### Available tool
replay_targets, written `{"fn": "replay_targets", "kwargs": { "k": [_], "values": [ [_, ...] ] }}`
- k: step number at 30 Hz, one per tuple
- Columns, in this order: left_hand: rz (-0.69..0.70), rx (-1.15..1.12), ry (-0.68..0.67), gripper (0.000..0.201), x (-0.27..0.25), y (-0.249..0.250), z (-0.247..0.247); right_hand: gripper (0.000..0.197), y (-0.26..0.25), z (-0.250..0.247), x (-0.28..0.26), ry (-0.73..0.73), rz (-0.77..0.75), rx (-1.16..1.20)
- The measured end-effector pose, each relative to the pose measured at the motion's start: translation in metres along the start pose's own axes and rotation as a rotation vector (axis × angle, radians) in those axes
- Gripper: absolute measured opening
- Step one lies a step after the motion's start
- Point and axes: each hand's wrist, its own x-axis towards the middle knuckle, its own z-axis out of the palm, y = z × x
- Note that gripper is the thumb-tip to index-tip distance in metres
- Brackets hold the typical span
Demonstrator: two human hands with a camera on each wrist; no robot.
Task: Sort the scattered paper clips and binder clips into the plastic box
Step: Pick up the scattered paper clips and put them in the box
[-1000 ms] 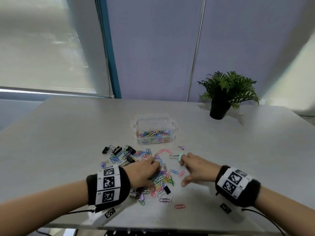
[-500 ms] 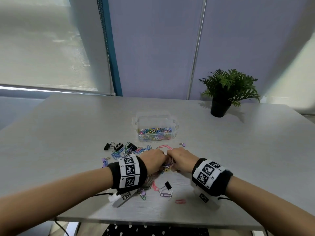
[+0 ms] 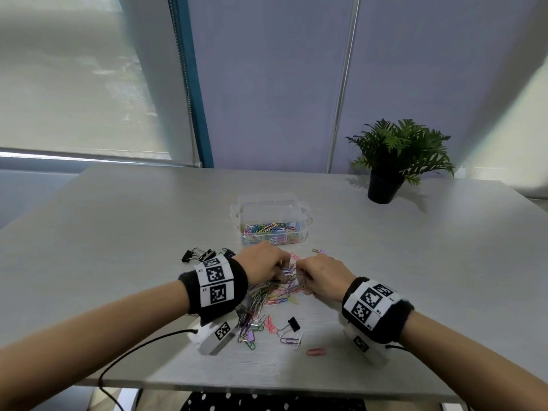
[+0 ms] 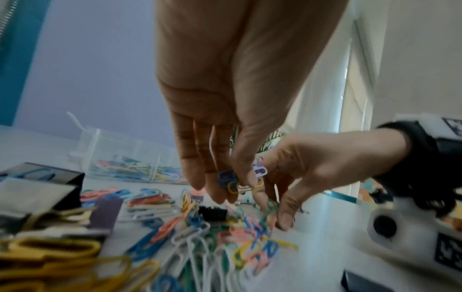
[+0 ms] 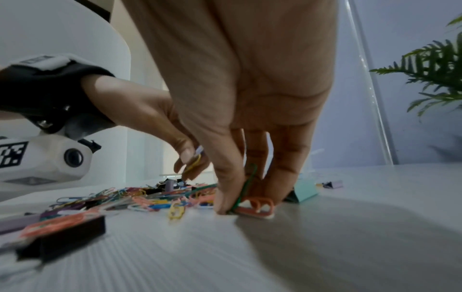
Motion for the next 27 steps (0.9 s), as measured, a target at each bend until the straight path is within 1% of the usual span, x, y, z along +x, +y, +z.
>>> {"fn": "replay_targets", "kwargs": {
  "k": [2,4,7,9,11,13,17,19,21,25,27],
  "values": [
    [0.013,-0.09,0.022,0.009,0.0,-0.004,-0.009,0.024,0.004,-0.003,-0.003,0.008,-0.007,0.077],
    [0.0,-0.181,0.058,0.003,0.001,-0.009,-0.018,0.027,0.01,-0.006,-0.005,0.015,-0.008,0.177],
    [-0.042,-0.287,0.121,0.007,0.01,-0.02,-0.036,0.03,0.017,-0.012,-0.008,0.015,0.012,0.348],
    [-0.089,-0.289,0.187,0.005,0.021,-0.03,-0.048,0.024,0.019,-0.019,-0.009,-0.01,0.02,0.417],
    [-0.148,-0.245,0.234,0.013,0.036,-0.041,-0.057,0.015,0.019,-0.028,-0.007,-0.02,0.038,0.523],
    [-0.212,-0.254,0.225,0.019,0.049,-0.05,-0.059,0.015,0.018,-0.041,0.0,0.008,0.059,0.64],
    [-0.292,-0.219,0.137,0.026,0.063,-0.061,-0.055,0.017,0.015,-0.069,0.03,0.113,0.089,0.851],
    [-0.292,-0.203,0.131,0.028,0.063,-0.061,-0.053,0.019,0.013,-0.079,0.05,0.132,0.109,0.921],
    [-0.265,-0.158,0.167,0.032,0.059,-0.061,-0.052,0.021,0.01,-0.085,0.07,0.131,0.127,0.952],
    [-0.185,-0.137,0.204,0.03,0.039,-0.056,-0.055,0.025,0.009,-0.084,0.105,0.149,0.175,0.903],
    [-0.14,-0.131,0.202,0.028,0.026,-0.052,-0.057,0.019,0.008,-0.081,0.12,0.14,0.201,0.846]
  ]
}}
